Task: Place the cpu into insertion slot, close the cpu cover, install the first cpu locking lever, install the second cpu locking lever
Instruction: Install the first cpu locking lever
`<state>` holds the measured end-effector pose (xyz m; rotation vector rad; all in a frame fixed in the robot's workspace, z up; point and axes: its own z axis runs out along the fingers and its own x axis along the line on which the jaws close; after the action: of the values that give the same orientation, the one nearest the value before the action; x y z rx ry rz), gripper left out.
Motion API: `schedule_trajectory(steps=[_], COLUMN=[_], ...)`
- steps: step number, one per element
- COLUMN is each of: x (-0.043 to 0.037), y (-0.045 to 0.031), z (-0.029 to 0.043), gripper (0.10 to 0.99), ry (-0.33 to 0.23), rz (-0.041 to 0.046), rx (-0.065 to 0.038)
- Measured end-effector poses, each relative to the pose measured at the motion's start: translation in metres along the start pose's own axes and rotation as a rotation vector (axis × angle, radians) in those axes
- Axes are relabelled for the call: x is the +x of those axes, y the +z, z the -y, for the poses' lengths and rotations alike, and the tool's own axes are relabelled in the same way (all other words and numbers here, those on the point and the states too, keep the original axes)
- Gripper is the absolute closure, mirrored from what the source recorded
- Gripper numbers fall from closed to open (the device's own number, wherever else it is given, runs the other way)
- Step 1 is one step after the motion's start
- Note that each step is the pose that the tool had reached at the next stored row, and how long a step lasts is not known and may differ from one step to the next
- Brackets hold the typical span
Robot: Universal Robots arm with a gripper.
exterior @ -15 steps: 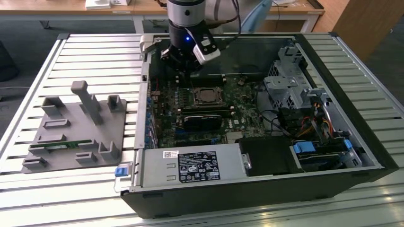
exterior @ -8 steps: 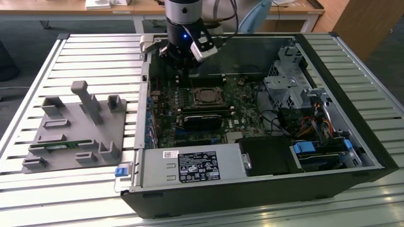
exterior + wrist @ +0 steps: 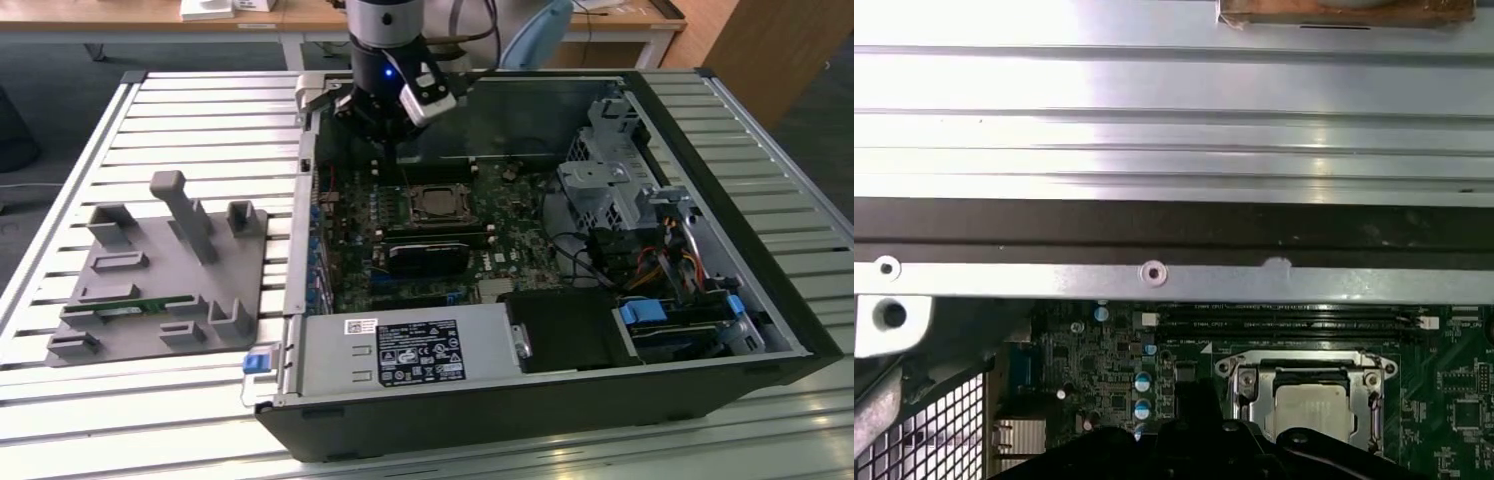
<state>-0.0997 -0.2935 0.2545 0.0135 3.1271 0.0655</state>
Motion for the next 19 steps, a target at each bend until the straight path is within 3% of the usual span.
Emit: schedule_trajectory(steps=[6,15,17,18,19], x=[-0.0072,-0.0435,-0.0461,-0.0462,-0.0462], y=[0.0003,0.0016,0.0017,0.0019,0.0021], z=[-0.0026,-0.0031,-0.0030,-0.0029,-0.0026], gripper=[0.980,0.980,0.980,0.980,0.980], ry=[0.000,0.000,0.000,0.000,0.000], rz=[-0.0001,-0.0048,-0.0052,-0.0052,-0.0054], rx=[0.000,0.000,0.000,-0.002,-0.012])
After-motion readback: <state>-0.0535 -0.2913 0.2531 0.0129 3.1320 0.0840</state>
